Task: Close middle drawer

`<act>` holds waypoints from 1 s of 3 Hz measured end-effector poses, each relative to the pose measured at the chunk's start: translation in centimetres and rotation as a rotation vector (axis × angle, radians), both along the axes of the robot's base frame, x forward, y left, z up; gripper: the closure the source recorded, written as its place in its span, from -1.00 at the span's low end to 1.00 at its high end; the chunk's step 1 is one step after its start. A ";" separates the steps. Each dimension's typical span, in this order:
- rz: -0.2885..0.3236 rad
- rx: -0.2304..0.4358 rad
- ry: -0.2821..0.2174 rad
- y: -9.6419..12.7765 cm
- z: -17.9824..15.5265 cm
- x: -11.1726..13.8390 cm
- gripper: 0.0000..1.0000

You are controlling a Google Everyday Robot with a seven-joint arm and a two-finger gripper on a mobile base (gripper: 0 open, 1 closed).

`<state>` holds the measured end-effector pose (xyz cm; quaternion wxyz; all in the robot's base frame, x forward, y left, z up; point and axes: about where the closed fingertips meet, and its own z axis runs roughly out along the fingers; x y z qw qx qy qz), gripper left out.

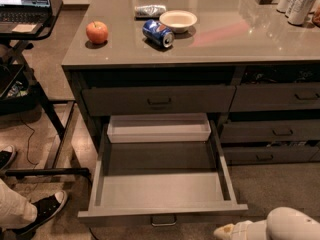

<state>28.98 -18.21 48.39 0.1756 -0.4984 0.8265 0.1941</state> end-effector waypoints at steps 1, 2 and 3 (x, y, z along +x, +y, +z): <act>0.002 0.037 -0.006 1.5 -5.0 1.6 0.29; 0.002 0.071 -0.007 2.4 -8.5 3.8 0.75; 0.023 0.104 -0.039 3.9 -9.5 6.6 0.69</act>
Offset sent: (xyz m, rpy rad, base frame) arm 0.0694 0.0316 -0.1260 0.1099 -0.0160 -0.0042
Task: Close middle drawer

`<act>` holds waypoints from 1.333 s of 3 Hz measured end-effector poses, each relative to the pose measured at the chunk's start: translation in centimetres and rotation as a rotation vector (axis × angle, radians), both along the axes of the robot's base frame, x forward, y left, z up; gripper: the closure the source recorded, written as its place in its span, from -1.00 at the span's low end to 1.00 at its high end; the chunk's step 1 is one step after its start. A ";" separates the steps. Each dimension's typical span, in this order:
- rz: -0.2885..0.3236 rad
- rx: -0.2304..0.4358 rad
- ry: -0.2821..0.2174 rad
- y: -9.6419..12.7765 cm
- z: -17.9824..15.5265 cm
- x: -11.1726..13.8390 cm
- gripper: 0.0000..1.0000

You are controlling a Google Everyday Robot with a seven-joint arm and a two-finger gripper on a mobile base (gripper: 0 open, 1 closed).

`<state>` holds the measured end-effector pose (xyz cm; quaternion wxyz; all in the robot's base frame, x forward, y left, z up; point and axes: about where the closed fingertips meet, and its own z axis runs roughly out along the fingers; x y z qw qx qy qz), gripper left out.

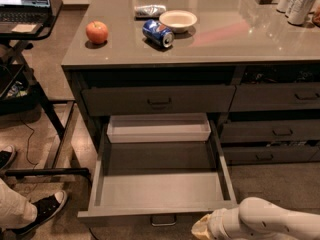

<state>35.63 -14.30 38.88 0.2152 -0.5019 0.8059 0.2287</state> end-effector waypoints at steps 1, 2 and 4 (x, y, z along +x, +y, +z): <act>0.011 0.011 -0.039 0.9 -0.1 2.7 0.21; 0.014 0.011 -0.049 1.1 0.1 3.1 -0.25; 0.028 0.012 -0.093 1.9 0.8 5.2 -1.00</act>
Offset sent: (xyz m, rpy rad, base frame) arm 0.0778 0.0205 0.0132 0.0114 -0.1340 0.0326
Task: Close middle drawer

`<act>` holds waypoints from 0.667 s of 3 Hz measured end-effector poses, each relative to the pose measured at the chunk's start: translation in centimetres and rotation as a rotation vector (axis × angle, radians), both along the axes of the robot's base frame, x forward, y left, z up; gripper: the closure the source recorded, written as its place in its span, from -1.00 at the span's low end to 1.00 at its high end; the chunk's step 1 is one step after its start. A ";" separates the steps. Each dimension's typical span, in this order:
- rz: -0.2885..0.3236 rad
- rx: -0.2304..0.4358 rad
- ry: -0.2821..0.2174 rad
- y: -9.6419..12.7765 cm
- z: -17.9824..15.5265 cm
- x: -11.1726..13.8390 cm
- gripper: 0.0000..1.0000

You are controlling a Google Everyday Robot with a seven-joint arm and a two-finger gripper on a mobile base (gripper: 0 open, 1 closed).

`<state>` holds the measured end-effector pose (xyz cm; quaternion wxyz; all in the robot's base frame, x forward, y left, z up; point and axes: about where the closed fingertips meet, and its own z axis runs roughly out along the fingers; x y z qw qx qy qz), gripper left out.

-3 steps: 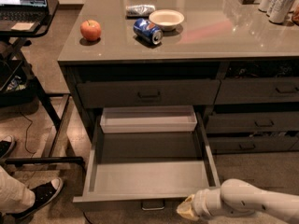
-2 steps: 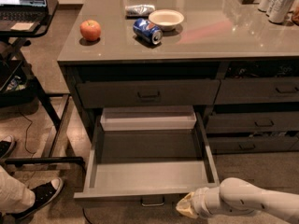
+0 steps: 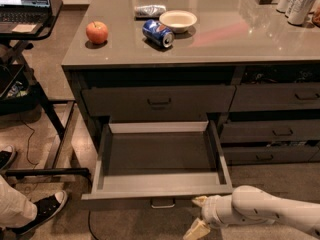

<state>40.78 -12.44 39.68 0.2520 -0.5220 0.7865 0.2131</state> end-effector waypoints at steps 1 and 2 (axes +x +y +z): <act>0.014 0.003 -0.027 0.8 0.4 1.5 -1.00; 0.045 0.016 -0.080 2.6 1.1 5.0 -1.00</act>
Offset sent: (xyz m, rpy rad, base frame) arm 0.0986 0.0538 0.0217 0.0353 -0.1570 0.0980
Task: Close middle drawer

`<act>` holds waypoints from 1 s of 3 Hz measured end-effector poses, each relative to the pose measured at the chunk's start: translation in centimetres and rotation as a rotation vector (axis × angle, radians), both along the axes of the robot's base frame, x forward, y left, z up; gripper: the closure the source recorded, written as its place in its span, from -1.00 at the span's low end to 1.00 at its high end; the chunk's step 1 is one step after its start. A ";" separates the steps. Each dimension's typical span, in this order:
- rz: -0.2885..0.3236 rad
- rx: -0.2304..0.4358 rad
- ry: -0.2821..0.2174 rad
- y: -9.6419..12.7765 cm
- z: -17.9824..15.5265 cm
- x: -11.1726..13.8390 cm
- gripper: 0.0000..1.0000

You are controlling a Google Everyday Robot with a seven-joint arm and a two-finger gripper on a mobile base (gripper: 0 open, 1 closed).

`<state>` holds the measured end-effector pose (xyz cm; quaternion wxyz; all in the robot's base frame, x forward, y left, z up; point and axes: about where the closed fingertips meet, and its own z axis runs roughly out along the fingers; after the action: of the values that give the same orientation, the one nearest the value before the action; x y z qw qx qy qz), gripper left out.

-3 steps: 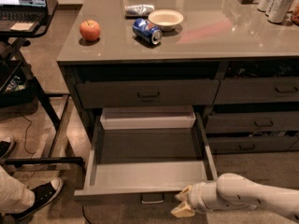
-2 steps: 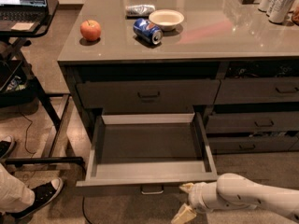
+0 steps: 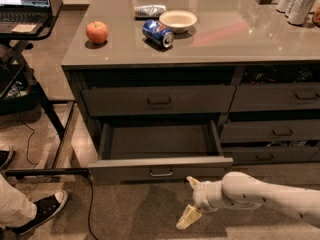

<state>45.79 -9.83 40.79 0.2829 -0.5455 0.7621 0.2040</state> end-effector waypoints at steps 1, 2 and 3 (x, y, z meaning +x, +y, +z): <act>0.000 0.000 0.000 0.0 0.0 0.0 -1.00; -0.021 0.001 -0.025 -0.6 -0.6 2.3 -1.00; -0.044 -0.022 -0.094 -2.0 -0.2 6.5 -0.62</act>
Offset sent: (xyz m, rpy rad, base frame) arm 0.0575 -0.0177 -0.0130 0.0007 -0.0618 -0.0579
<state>52.30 -11.88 40.62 0.3167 -0.5407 0.7620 0.1634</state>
